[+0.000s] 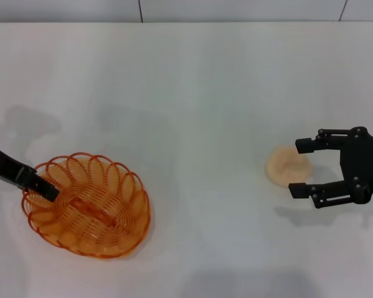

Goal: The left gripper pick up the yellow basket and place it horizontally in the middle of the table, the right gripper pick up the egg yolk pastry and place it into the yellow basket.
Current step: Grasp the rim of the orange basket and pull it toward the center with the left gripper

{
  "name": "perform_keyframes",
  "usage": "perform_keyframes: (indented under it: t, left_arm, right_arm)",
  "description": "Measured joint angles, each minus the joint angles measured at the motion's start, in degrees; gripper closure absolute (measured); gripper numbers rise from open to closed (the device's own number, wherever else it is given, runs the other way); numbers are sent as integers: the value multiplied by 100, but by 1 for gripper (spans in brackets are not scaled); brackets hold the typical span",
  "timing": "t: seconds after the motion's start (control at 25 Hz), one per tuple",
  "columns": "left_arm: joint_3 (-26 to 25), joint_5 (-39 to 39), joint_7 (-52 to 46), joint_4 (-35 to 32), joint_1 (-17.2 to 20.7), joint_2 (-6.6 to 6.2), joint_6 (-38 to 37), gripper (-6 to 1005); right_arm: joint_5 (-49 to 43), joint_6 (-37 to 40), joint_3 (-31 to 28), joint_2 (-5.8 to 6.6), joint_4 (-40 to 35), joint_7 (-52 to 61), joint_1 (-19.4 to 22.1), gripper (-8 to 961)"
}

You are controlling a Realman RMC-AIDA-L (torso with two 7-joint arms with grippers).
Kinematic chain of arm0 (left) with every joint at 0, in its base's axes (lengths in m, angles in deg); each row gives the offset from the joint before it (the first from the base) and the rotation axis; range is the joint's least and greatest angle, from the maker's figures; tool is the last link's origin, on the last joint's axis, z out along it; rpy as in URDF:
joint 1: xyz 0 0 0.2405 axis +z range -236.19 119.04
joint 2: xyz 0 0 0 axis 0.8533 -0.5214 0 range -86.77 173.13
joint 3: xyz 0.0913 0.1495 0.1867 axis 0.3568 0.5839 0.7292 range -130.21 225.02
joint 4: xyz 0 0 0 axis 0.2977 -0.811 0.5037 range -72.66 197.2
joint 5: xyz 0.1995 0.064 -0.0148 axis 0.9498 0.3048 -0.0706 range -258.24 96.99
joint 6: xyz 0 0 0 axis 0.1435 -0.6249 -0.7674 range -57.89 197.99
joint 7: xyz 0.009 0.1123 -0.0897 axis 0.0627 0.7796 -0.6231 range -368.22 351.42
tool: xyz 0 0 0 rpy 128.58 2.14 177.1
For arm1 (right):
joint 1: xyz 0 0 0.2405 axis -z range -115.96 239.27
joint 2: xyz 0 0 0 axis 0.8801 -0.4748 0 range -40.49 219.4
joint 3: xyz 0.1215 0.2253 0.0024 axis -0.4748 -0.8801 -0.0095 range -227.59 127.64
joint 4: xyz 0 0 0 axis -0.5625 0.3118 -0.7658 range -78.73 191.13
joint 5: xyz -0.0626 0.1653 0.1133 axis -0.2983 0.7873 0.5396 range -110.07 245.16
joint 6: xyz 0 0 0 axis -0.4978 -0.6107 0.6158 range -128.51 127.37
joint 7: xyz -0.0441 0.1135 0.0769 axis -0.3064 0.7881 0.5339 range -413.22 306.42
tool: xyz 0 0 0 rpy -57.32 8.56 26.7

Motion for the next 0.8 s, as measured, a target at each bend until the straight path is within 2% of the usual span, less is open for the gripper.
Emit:
perform_keyframes:
  t: [0.24,0.48,0.72,0.8]
  left_arm:
    - [3,-1,-6,9,-49,17,5,361]
    - [23,-3,-62,14,-55,20,71,575]
    - [68,-7,-62,21,-71,17,76,603]
    - [69,-9,-52,21,-78,17,76,668]
  right_arm:
    - [1,22,-5,0,-3,0,-2,112]
    - [2,24,-12,0,-2,0,-3,111]
    - [2,14,-16,0,-1,1,-3,111]
    - [2,14,-20,0,-1,0,-3,111]
